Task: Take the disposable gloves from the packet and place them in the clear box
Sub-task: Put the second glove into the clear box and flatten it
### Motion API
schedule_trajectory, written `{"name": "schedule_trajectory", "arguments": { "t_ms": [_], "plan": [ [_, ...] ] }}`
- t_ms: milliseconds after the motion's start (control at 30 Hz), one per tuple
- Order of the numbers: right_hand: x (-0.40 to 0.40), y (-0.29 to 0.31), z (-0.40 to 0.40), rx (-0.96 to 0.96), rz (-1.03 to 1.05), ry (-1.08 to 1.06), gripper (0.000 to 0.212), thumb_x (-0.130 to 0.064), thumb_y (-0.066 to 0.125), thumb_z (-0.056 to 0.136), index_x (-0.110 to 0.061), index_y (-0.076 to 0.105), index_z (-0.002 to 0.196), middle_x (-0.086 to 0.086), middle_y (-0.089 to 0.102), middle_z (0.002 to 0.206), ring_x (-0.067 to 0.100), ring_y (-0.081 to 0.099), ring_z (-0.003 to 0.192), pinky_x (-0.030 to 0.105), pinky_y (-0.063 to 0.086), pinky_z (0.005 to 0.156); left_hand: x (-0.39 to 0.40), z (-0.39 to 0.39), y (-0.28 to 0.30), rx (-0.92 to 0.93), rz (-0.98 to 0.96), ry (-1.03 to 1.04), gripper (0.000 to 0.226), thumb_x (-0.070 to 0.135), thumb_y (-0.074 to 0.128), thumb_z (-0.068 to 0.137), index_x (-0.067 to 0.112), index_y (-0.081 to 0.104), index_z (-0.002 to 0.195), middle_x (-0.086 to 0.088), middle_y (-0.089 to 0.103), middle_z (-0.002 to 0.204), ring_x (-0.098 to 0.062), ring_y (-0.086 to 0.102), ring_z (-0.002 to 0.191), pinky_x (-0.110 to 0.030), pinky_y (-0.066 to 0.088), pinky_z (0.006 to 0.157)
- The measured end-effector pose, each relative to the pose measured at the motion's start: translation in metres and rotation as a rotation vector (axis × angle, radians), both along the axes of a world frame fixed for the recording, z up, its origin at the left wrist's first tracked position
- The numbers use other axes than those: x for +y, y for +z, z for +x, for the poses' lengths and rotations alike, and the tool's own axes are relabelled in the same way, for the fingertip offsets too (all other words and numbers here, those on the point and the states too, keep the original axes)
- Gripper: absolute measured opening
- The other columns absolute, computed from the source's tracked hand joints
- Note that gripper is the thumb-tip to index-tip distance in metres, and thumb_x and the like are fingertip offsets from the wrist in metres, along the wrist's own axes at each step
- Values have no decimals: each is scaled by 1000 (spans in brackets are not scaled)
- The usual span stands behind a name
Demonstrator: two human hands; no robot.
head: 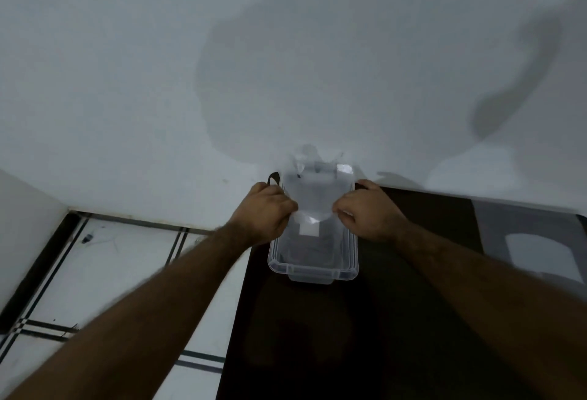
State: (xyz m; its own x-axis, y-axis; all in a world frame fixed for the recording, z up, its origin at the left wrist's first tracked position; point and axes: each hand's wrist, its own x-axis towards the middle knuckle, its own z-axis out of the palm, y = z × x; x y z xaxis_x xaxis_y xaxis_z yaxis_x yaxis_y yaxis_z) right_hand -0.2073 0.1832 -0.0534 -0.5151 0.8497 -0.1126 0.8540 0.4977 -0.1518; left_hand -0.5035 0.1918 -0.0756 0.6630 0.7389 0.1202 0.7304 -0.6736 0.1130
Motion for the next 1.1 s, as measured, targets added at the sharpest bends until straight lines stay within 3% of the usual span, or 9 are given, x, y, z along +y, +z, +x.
{"name": "schedule_trajectory", "arguments": {
  "t_ms": [100,267,467,600,800,900,1100],
  "plan": [
    [-1,-4,-3,-133,-59,18,28,-32,48,103,-27,75,107,-8,78,109,16,70,109,47,18,126,-3,10,-5,94,-14,0,23,27,62,94,24,79,109,4,81,103,-26,67,109,-45,37,103],
    [-5,-12,-10,-268,-133,43,28,-28,45,105,-27,72,99,-4,75,98,18,69,104,52,3,130,-3,23,-6,306,-61,9,30,27,54,99,26,78,116,6,80,106,-23,61,113,-47,27,106],
    [-9,-31,-14,-342,-124,173,16,-26,56,101,-28,71,94,-5,70,91,20,68,105,65,1,129,-6,38,-5,532,-132,-50,24,25,56,99,26,76,111,2,77,100,-24,59,115,-55,25,114],
    [-11,-32,-24,-429,-163,226,15,-29,61,100,-27,75,105,-3,74,102,22,68,115,66,-4,127,-4,41,-4,625,-152,-79,20,21,62,98,25,78,111,0,77,102,-26,61,117,-62,20,120],
    [-13,-28,-37,-530,-273,214,31,-38,61,101,-28,71,128,-2,73,121,24,63,129,66,-13,124,-4,45,-12,641,-219,-79,17,29,70,98,27,78,112,0,75,105,-25,63,118,-65,17,123],
    [-13,-27,-42,-550,-310,213,32,-37,61,101,-28,71,130,-2,72,125,25,60,134,70,-13,123,-6,46,-13,655,-278,-91,21,40,68,99,26,79,110,2,75,104,-23,61,118,-64,16,122],
    [-14,-23,-48,-519,-236,240,31,-28,68,99,-26,69,130,4,71,128,29,59,132,72,1,126,-5,39,-22,625,-300,-131,62,77,43,100,28,80,111,3,77,108,-23,60,121,-65,7,120]
  ]
}}
